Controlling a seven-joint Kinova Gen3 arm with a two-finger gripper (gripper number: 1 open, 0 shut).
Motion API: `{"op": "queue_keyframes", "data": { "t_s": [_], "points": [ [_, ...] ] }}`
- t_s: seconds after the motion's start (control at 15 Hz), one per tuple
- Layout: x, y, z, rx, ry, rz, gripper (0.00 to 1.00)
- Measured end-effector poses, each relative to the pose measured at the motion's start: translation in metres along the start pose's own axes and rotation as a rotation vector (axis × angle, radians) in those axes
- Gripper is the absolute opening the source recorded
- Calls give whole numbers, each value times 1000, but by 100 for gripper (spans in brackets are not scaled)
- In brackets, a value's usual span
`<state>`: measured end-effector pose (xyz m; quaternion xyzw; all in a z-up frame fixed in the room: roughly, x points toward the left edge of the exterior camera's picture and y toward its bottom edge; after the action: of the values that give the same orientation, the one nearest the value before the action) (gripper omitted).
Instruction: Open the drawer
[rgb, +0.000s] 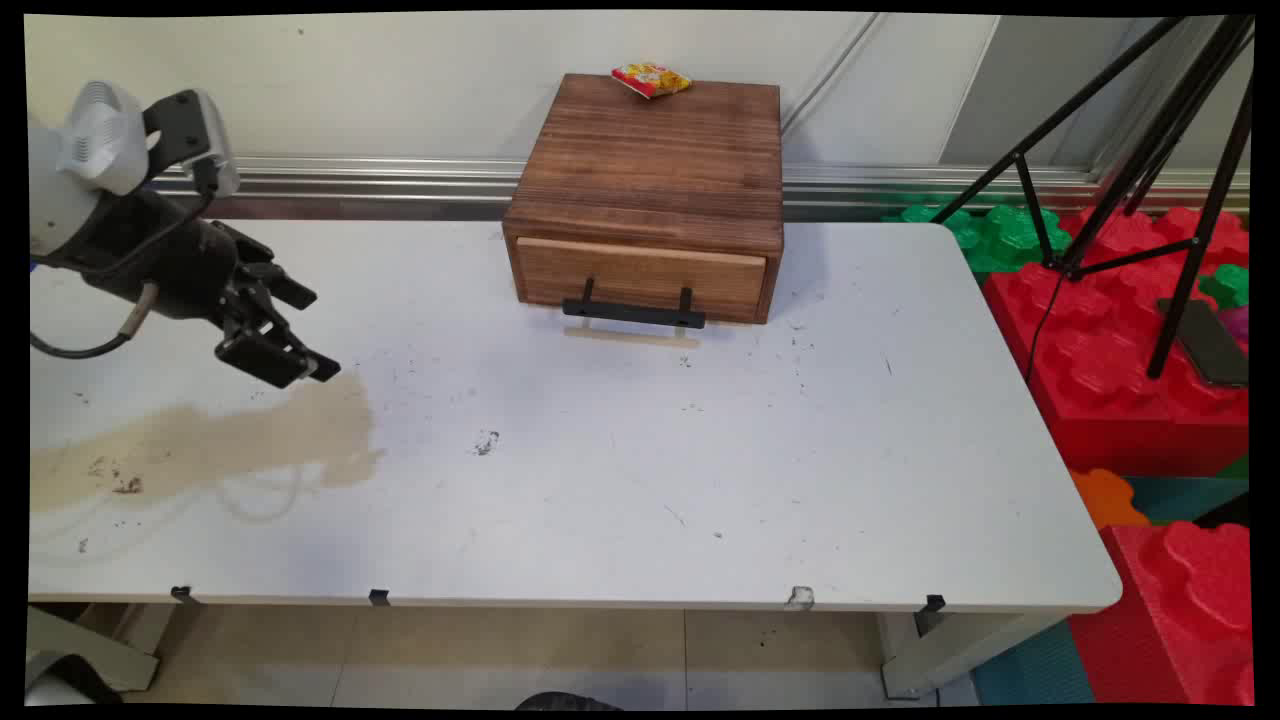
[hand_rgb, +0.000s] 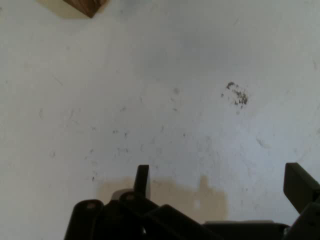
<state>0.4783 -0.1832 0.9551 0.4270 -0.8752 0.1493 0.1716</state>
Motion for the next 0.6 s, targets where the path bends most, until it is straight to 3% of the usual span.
{"op": "queue_keyframes", "data": {
  "t_s": [0.6],
  "points": [
    [41, -3, 11, 25, 19, 16, 100]
  ]
}}
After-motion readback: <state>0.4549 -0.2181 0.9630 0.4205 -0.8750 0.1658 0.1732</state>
